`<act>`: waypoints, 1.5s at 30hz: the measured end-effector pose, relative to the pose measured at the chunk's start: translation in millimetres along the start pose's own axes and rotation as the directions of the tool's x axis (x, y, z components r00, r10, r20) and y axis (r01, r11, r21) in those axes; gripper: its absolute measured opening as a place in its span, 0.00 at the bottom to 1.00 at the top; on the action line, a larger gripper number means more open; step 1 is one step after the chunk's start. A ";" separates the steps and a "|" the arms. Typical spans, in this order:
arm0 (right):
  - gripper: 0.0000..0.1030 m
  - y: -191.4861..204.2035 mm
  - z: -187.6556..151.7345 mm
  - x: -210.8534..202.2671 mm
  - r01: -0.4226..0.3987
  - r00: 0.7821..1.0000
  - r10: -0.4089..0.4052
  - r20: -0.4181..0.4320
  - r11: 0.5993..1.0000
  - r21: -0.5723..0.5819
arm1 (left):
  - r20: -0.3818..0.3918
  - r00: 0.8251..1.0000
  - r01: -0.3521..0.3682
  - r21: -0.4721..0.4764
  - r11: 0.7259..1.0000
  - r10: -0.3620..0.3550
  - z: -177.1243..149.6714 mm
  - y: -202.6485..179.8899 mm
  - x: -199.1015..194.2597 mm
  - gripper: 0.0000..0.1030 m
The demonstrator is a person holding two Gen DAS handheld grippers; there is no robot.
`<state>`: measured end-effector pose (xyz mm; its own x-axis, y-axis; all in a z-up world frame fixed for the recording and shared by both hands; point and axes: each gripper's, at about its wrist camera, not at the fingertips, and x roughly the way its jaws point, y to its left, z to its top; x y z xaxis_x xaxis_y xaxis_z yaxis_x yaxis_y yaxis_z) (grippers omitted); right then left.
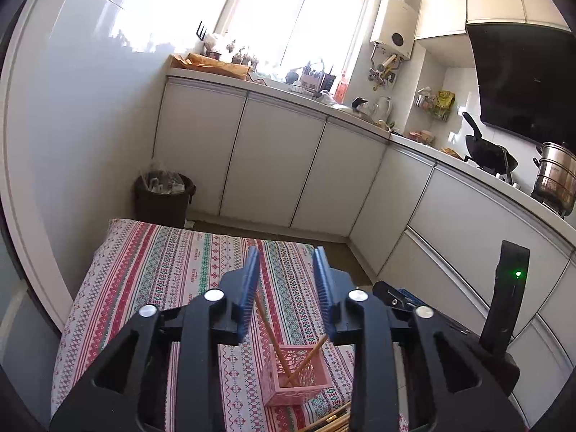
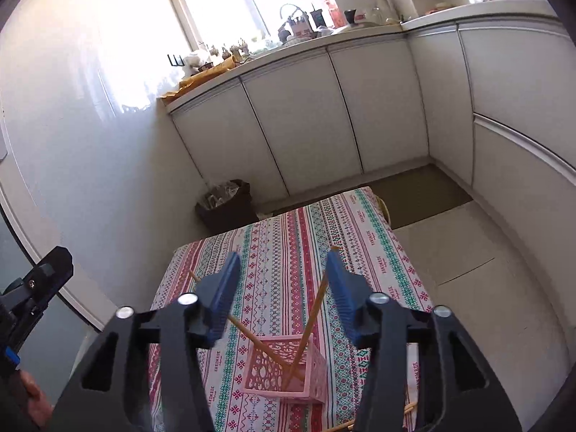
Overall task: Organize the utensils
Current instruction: 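Carry chopsticks over the pink holder and open both tools to drop them in, then grasp a plain chopstick from the pile with the left tool while the right tool approaches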
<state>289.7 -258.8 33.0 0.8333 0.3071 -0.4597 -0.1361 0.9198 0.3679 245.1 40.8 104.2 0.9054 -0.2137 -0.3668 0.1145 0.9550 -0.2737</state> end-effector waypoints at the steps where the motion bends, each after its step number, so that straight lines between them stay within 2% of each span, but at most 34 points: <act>1: 0.68 -4.4 -0.3 -5.6 0.013 1.000 -0.013 0.011 1.000 0.017 | -0.002 1.000 -0.001 -0.004 1.000 0.001 -1.1 1.0 -0.9 0.45; 3: 0.78 -13.4 -2.3 -14.4 0.035 0.999 -0.036 0.015 0.998 0.050 | -0.005 1.000 0.004 -0.018 1.000 -0.004 -3.6 2.3 -4.3 0.77; 6: 0.85 -32.9 -12.8 -26.0 0.074 0.996 -0.070 -0.047 0.993 0.087 | -0.012 1.000 0.019 -0.028 0.999 -0.019 -7.0 1.6 -10.6 0.93; 10: 0.89 -62.6 -40.8 -40.6 0.144 0.979 -0.126 -0.160 0.983 0.110 | -0.096 0.994 0.063 0.041 0.997 -0.059 -18.1 -10.5 -9.2 0.93; 13: 0.89 -83.3 -67.1 -51.5 0.202 0.953 -0.167 -0.253 0.972 0.118 | -0.161 0.985 0.087 0.120 0.989 -0.067 -33.0 -23.7 -5.8 0.93; 17: 0.89 -102.9 -99.6 -63.2 0.241 0.917 -0.193 -0.349 0.965 0.100 | -0.258 0.962 0.149 0.228 0.962 -0.088 -57.1 -44.3 0.5 0.93; 21: 0.89 -113.6 -130.8 -72.7 0.245 0.882 -0.204 -0.425 0.968 0.045 | -0.364 0.925 0.250 0.356 0.900 -0.112 -88.2 -67.1 6.8 0.93; 25: 0.89 -122.4 -146.5 -90.4 0.265 0.873 -0.226 -0.432 0.964 0.032 | -0.451 0.886 0.338 0.464 0.819 -0.110 -121.1 -83.7 16.1 0.93; 26: 0.89 -127.0 -149.0 -95.2 0.287 0.869 -0.243 -0.431 0.957 0.039 | -0.482 0.870 0.366 0.489 0.792 -0.104 -129.6 -87.8 20.2 0.92; 27: 0.89 -132.3 -151.1 -99.0 0.307 0.864 -0.255 -0.434 0.950 0.052 | -0.521 0.848 0.401 0.512 0.760 -0.096 -139.4 -92.7 25.5 0.86; 28: 0.89 -139.6 -154.7 -101.8 0.322 0.859 -0.257 -0.444 0.944 0.075 | -0.568 0.818 0.443 0.526 0.726 -0.088 -149.8 -97.5 31.2 0.82; 30: 0.89 -150.8 -159.9 -103.7 0.333 0.847 -0.240 -0.475 0.935 0.120 | -0.665 0.745 0.529 0.530 0.663 -0.062 -171.3 -107.2 46.1 0.68; 32: 0.89 -155.7 -162.2 -103.7 0.329 0.845 -0.224 -0.486 0.934 0.142 | -0.737 0.675 0.593 0.528 0.608 -0.018 -193.8 -117.0 62.5 0.59; 33: 0.89 -156.2 -162.3 -104.7 0.325 0.847 -0.220 -0.483 0.935 0.144 | -0.765 0.644 0.618 0.529 0.582 0.011 -204.4 -120.5 70.7 0.55; 36: 0.89 -156.2 -162.1 -104.9 0.305 0.854 -0.198 -0.481 0.940 0.155 | -0.826 0.556 0.693 0.519 0.500 0.088 -231.8 -128.7 91.9 0.53; 38: 0.89 -156.4 -163.3 -101.7 0.293 0.851 -0.179 -0.494 0.942 0.163 | -0.862 0.497 0.736 0.479 0.479 0.099 -242.9 -131.5 100.5 0.47; 39: 0.89 -157.0 -164.0 -100.3 0.287 0.849 -0.168 -0.501 0.943 0.170 | -0.881 0.462 0.757 0.451 0.473 0.102 -246.3 -131.3 105.8 0.43; 40: 0.89 -158.2 -163.8 -99.1 0.281 0.848 -0.156 -0.507 0.943 0.179 | -0.893 0.437 0.770 0.433 0.469 0.107 -248.8 -131.2 110.0 0.41; 41: 0.89 -159.4 -163.7 -98.3 0.276 0.848 -0.146 -0.510 0.942 0.189 | -0.901 0.417 0.778 0.420 0.467 0.115 -251.3 -130.3 113.9 0.37; 42: 0.89 -160.8 -163.5 -97.8 0.272 0.849 -0.137 -0.511 0.942 0.199 | -0.905 0.407 0.781 0.416 0.466 0.125 -253.5 -129.2 117.8 0.36; 45: 0.89 -164.6 -163.3 -95.4 0.258 0.849 -0.108 -0.517 0.939 0.229 | -0.906 0.397 0.776 0.416 0.473 0.145 -257.2 -126.8 129.9 0.32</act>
<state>145.1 -399.7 -115.7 0.4450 0.2881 -0.8479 0.2099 0.8869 0.4115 243.0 -161.0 -137.5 0.0060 -0.1333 -0.9911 0.9272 0.3718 -0.0444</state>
